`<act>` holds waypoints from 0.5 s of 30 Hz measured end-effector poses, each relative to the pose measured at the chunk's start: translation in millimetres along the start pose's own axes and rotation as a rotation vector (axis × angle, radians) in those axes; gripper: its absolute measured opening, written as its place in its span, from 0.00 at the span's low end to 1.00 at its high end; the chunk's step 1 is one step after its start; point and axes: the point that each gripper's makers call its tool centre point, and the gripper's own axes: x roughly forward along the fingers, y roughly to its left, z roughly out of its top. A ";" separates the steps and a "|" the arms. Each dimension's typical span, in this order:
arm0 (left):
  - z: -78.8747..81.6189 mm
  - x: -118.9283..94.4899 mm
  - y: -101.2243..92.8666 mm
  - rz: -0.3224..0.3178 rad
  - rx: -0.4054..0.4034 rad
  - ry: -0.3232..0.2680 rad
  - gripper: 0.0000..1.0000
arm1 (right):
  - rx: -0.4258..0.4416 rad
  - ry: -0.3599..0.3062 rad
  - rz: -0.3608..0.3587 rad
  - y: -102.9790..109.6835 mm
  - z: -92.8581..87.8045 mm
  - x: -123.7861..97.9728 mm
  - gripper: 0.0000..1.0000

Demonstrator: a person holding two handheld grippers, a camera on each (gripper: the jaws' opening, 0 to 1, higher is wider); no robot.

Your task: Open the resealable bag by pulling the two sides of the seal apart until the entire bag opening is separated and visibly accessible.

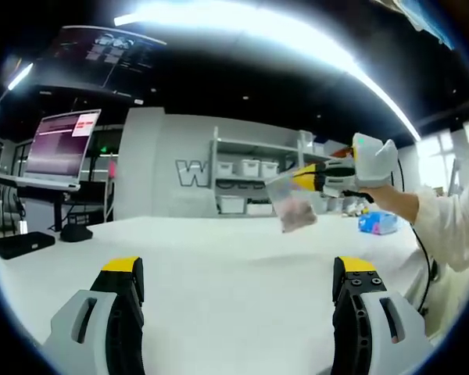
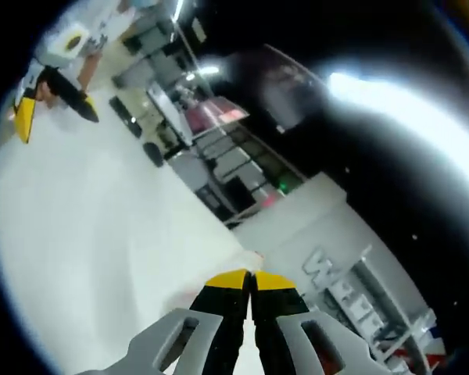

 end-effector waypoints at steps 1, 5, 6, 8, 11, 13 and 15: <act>0.0 0.0 -0.2 0.000 0.000 0.000 1.00 | 0.003 -0.001 0.001 0.6 0.2 -1.1 0.00; -0.2 -0.5 -0.7 0.000 0.001 0.000 1.00 | 0.013 -0.003 0.007 3.0 0.6 -4.7 0.00; -0.2 -0.6 -0.7 0.000 0.001 -0.001 1.00 | 0.018 -0.004 0.010 3.7 0.7 -5.4 0.00; -0.4 -0.8 -1.0 0.000 0.000 0.000 1.00 | 0.042 -0.007 0.018 5.2 1.2 -6.9 0.00; -0.6 -0.9 -1.7 -0.002 0.002 0.000 1.00 | 0.168 -0.022 0.045 9.3 2.0 -8.2 0.00; -0.4 -0.9 -2.5 -0.004 0.003 0.000 1.00 | 0.226 -0.023 0.048 7.4 0.7 -9.3 0.00; -0.4 -0.9 -2.9 -0.005 0.005 0.001 1.00 | 0.296 -0.031 0.049 4.5 1.3 -11.2 0.00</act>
